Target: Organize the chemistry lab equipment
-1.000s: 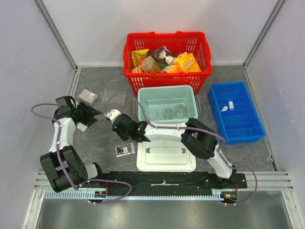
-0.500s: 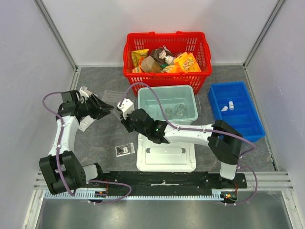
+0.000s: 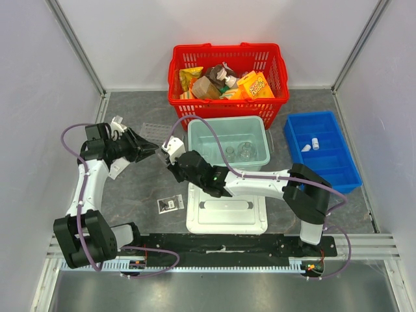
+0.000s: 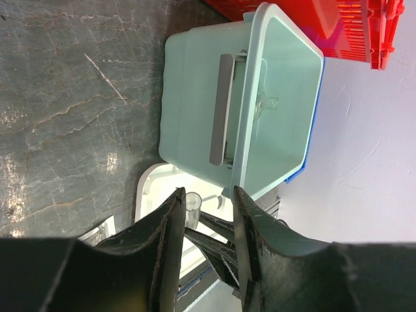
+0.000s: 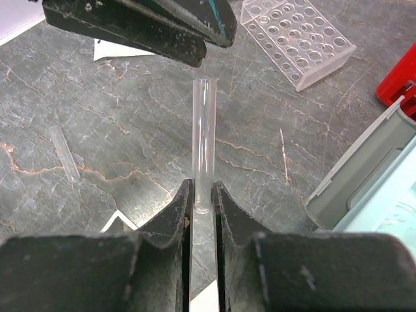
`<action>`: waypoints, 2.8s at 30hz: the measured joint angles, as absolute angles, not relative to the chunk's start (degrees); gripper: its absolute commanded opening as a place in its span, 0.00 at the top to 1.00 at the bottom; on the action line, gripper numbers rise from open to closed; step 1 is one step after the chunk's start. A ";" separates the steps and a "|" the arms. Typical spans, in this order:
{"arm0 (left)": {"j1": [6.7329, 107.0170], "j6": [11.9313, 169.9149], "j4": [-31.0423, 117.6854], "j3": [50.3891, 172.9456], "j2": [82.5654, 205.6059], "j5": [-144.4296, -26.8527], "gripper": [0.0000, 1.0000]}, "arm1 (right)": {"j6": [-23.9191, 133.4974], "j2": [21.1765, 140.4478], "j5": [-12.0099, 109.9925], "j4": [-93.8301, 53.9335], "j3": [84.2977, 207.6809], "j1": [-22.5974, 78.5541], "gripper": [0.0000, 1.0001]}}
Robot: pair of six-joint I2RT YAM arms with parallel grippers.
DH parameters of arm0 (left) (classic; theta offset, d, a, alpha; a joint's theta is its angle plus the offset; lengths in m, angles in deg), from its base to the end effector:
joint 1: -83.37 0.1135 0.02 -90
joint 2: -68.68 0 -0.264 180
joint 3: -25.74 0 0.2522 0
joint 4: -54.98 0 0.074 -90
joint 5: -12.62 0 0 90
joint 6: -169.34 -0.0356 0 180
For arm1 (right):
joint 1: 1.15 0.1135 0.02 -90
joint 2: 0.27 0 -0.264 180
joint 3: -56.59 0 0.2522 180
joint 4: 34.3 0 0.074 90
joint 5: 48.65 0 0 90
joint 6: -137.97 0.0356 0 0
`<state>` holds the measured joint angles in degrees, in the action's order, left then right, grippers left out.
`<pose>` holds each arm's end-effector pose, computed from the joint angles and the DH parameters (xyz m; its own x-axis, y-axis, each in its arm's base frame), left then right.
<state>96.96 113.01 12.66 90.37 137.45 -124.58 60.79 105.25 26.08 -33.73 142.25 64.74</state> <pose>0.2429 0.0318 0.2702 -0.7703 -0.5737 -0.2784 -0.1146 0.5540 -0.8246 0.1840 0.3881 0.2444 -0.3120 -0.1732 -0.9341 -0.7286 0.6746 0.1183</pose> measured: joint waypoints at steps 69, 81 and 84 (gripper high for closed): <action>90.58 107.79 20.14 95.51 137.65 -96.65 0.93 | 61.58 90.19 22.24 -29.56 137.86 64.76 0.02; 81.90 99.83 38.13 99.22 149.10 -75.34 0.91 | 56.31 61.42 8.64 -28.12 127.37 64.72 0.02; 79.39 96.86 39.94 100.95 154.52 -71.71 0.91 | 55.07 58.43 6.50 -27.70 126.49 64.61 0.02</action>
